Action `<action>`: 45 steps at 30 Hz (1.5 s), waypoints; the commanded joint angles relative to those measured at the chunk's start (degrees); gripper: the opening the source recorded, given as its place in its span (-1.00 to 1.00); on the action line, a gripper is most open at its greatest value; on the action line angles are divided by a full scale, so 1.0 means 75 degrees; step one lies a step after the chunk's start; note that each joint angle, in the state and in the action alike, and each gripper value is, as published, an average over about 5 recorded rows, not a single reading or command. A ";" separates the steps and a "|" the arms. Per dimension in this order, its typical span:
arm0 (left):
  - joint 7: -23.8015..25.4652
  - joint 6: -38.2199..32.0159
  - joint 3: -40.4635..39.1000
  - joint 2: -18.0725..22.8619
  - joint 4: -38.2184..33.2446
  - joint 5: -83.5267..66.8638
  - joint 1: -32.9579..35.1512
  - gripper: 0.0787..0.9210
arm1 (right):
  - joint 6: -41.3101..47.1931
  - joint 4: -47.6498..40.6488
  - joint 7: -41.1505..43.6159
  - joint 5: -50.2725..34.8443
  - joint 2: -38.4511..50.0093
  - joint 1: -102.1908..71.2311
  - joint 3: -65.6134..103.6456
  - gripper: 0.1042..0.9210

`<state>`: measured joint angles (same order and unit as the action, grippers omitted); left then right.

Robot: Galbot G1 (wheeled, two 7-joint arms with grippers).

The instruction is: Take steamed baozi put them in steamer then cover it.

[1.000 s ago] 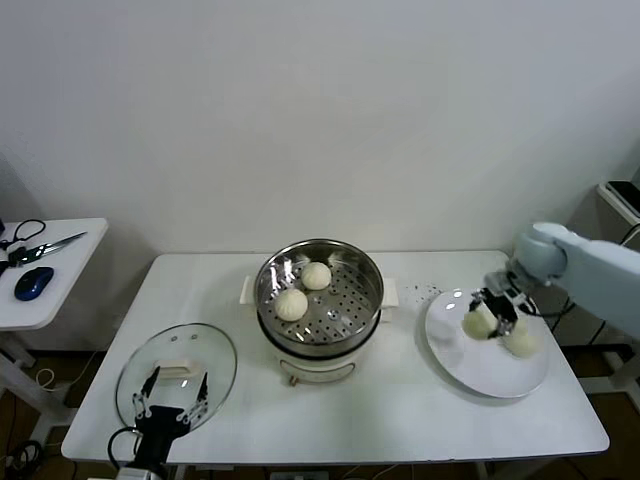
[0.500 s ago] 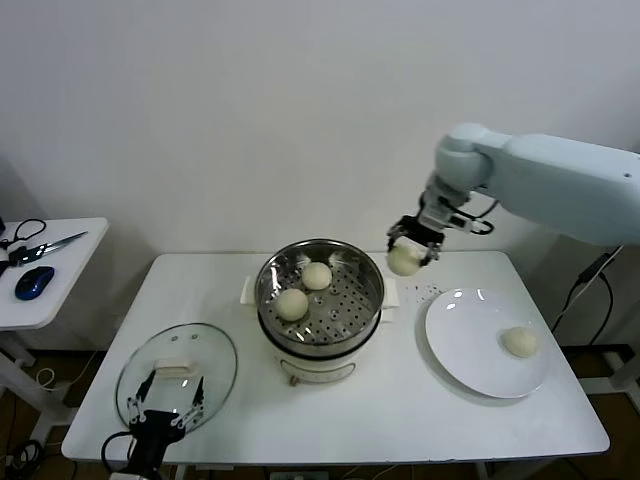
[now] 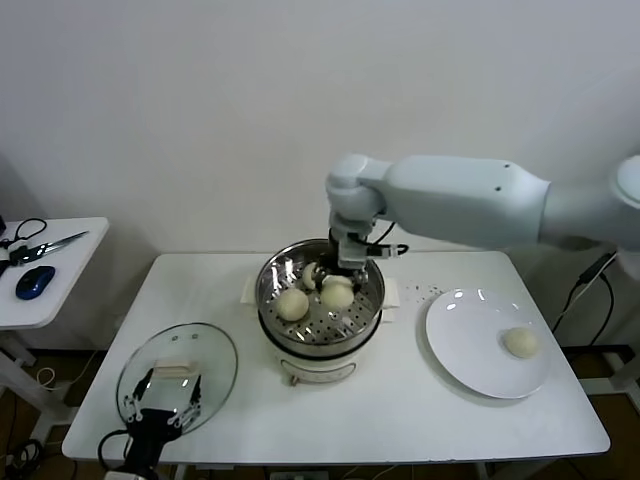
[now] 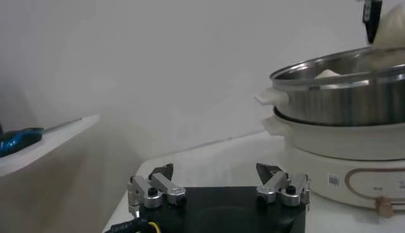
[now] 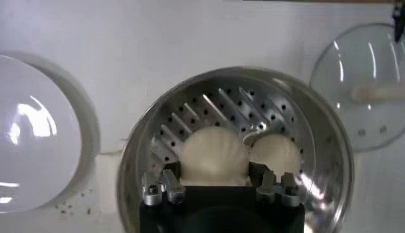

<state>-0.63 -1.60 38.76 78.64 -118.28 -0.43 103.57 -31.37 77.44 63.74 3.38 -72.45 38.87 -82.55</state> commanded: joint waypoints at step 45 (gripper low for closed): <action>-0.0011 0.0034 -0.0096 -0.0094 -0.0017 -0.0015 -0.0117 0.77 | 0.5381 -0.0076 -0.0803 -0.3240 0.4287 0.1761 -0.2078 0.76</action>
<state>-0.74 -1.54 38.17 78.05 -118.15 -0.79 103.26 -12.30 76.15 59.06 -9.65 -56.27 47.29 -91.05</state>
